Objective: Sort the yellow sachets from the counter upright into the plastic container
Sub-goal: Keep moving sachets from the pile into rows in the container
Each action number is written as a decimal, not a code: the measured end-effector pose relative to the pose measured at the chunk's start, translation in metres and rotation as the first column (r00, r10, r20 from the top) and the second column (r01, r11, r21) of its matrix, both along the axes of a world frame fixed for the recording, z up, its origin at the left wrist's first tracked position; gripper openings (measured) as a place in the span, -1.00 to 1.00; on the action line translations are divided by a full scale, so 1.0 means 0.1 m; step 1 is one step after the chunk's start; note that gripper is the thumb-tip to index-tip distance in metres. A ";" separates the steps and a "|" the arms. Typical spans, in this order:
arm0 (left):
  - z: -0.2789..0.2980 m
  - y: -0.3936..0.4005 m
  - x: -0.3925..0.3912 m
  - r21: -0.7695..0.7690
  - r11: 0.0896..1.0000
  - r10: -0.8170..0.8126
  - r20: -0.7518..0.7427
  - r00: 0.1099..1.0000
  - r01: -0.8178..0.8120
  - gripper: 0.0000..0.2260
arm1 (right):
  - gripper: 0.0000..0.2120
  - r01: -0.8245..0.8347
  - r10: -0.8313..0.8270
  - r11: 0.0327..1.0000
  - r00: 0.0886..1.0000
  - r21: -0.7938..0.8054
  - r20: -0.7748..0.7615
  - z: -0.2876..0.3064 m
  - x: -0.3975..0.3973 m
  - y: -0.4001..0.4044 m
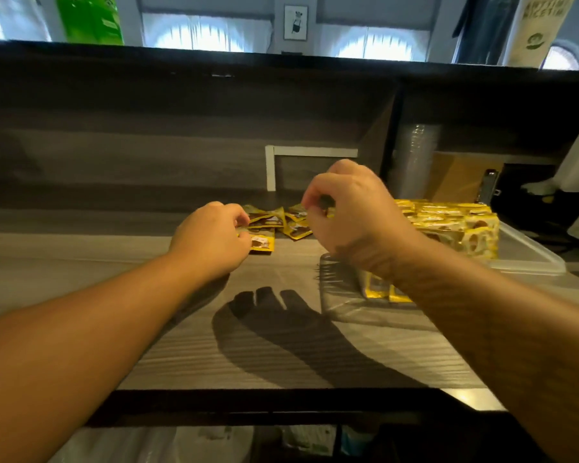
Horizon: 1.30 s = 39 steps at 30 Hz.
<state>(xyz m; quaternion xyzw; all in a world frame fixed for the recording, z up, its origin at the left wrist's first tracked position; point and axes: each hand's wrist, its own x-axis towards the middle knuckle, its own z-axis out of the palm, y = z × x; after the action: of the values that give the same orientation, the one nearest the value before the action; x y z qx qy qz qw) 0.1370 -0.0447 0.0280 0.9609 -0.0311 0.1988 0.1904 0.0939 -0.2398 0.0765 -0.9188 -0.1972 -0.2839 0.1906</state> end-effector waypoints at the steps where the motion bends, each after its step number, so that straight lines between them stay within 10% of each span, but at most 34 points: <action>1: -0.04 0.09 0.04 0.051 0.998 0.042 -0.004 0.999 -0.042 -0.73 | -0.90 -0.018 0.019 0.999 0.999 0.037 -0.028 -0.03 0.04 0.13; 5: -0.24 0.33 0.19 0.165 0.984 0.089 -0.170 0.981 -0.060 -0.55 | -0.80 -0.053 0.065 0.995 0.988 0.089 -0.141 -0.20 0.21 0.52; 12: -0.19 0.49 0.23 0.054 0.992 0.126 -0.175 0.977 -0.118 -0.80 | -0.75 0.159 -0.171 0.985 0.929 -0.062 -0.328 -0.39 0.54 0.85; 20: 0.02 0.49 0.00 -0.281 0.960 -0.007 -0.110 0.994 -0.024 -0.34 | -0.67 0.093 -0.175 0.970 0.909 -0.223 -0.380 -0.64 0.66 0.94; 31: 0.16 0.35 -0.17 -0.873 0.440 -0.198 0.135 0.971 0.211 -0.96 | -0.66 0.101 -0.111 0.994 0.905 -0.046 -0.410 -0.50 0.58 0.77; 35: 0.20 0.37 -0.20 -0.935 0.294 -0.196 0.146 0.970 0.200 -0.78 | -0.27 0.163 -0.077 0.977 0.871 0.136 -0.485 -0.52 0.59 0.70; 39: 0.23 0.35 -0.25 -0.962 0.197 -0.175 0.156 0.972 0.190 -0.83 | -0.31 0.131 0.034 0.944 0.874 0.303 -0.484 -0.50 0.57 0.64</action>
<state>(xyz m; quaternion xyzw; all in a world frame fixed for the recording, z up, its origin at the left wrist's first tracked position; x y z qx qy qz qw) 0.1124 -0.0099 0.0508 0.6199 -0.0147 0.1563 0.7688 0.1509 -0.1758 0.0268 -0.9206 -0.0701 -0.0792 0.3758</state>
